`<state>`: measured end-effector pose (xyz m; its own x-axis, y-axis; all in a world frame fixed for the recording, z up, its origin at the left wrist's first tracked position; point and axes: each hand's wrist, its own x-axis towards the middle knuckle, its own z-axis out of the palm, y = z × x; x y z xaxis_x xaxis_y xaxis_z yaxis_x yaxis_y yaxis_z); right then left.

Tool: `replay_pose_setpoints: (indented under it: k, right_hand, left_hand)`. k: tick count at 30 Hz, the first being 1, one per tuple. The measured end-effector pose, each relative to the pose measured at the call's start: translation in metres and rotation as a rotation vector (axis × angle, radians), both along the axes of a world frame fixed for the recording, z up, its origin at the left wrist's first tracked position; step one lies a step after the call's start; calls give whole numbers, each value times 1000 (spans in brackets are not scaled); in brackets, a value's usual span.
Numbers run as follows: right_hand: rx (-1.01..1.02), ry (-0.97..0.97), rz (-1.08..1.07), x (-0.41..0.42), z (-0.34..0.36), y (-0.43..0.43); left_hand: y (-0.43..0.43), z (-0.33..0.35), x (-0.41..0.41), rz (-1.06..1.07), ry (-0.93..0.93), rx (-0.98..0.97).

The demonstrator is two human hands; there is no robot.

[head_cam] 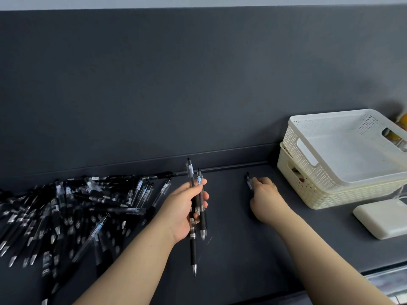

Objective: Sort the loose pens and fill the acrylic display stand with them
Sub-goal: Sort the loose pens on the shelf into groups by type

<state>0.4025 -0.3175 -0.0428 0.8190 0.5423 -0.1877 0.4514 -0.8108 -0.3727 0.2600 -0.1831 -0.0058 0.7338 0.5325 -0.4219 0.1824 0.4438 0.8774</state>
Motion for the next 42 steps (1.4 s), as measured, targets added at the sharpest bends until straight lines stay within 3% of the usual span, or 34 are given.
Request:
replay_pose_setpoints:
  k: [5, 8, 10, 13, 19, 25, 29, 34, 38, 42]
  right_hand:
    - [-6, -68, 40, 4, 0, -7]
    - [289, -173, 61, -20, 9, -6]
    - [486, -72, 95, -43, 22, -3]
    - [598, 203, 98, -66, 29, 3]
    - [710, 353, 1, -57, 21, -5]
    - [614, 183, 14, -45, 21, -20]
    - [313, -56, -106, -15, 12, -33]
    - [-17, -86, -123, -3, 1, -28]
    - [-91, -188, -84, -8, 3, -22]
    - [54, -176, 75, -24, 14, -11]
  left_hand:
    - [-4, 4, 4, -44, -28, -33]
    - [-8, 3, 7, -54, -31, -56]
    - [-12, 3, 11, -56, -40, -75]
    - [-21, 3, 17, -91, -45, -67]
    - [-36, 2, 27, -191, -12, 81]
    - [-50, -4, 38, -310, 78, 273]
    - [-35, -9, 42, -132, 114, 270]
    - [-2, -8, 44, 43, 116, 278]
    - [20, -2, 49, 128, 158, 217]
    - [29, -2, 49, 167, 211, 167]
